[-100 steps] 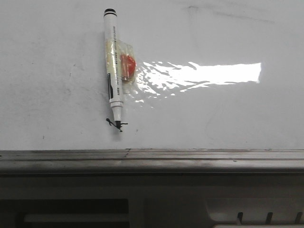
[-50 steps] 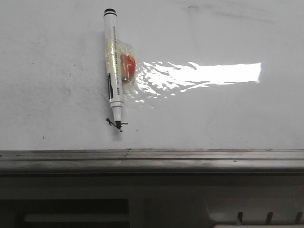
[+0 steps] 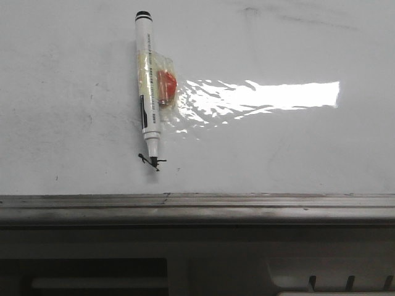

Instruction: Write number 9 on whiteboard

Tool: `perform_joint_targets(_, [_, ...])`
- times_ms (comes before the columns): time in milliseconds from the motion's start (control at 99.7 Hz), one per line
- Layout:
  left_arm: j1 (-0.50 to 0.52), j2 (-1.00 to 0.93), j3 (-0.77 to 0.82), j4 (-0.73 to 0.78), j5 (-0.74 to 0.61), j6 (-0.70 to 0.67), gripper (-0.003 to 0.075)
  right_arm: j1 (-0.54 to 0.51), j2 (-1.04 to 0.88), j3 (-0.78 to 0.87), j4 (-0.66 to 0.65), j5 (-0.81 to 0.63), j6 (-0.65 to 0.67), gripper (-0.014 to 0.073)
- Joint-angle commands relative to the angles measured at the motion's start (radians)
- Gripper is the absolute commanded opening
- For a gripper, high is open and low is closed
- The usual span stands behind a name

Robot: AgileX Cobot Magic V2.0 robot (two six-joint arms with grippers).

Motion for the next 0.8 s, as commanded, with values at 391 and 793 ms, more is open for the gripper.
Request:
perform_joint_targets(391, [0.003,-0.028,0.016,-0.610,-0.301,-0.011,-0.0018,0.005,-0.007,-0.119,0.323,0.039,-0.016,-0.0066])
perform_joint_targets(793, [0.000,0.330,-0.427,-0.138,0.176,0.002,-0.0004,0.007,0.287,-0.592,0.080,0.642,-0.469,-0.0066])
